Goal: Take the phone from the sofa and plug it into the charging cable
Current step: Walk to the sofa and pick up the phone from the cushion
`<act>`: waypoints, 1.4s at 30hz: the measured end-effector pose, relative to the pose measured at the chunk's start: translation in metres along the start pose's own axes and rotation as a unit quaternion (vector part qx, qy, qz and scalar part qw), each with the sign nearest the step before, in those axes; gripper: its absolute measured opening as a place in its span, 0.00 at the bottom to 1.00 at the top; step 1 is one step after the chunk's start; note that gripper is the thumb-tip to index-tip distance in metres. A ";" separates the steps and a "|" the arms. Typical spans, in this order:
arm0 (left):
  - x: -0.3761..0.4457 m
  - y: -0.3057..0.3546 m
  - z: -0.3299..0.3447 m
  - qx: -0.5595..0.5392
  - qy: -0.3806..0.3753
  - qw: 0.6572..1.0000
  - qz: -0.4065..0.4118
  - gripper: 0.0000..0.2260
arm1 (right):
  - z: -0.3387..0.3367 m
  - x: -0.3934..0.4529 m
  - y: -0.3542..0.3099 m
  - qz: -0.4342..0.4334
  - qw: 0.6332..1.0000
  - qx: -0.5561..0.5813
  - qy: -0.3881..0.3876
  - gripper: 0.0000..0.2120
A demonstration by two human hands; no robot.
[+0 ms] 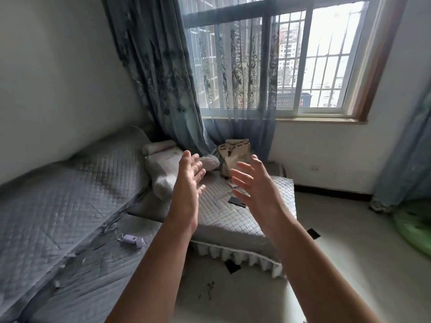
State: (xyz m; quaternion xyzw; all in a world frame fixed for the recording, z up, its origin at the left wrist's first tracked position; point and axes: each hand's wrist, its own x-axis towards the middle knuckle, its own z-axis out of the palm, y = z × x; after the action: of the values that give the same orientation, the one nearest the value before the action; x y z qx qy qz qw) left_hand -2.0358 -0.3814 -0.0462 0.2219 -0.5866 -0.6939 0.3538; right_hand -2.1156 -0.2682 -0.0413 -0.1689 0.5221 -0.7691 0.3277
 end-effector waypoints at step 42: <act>0.415 -0.089 -0.039 -0.033 -0.013 0.998 -0.054 0.23 | 0.074 0.419 0.022 0.035 0.997 -0.059 0.028 0.26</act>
State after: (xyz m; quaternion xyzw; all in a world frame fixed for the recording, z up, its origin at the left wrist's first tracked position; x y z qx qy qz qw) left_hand -2.2985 -0.7128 -0.0969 0.2324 -0.5553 -0.7335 0.3155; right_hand -2.3689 -0.6096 -0.0667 -0.1485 0.5813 -0.7293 0.3288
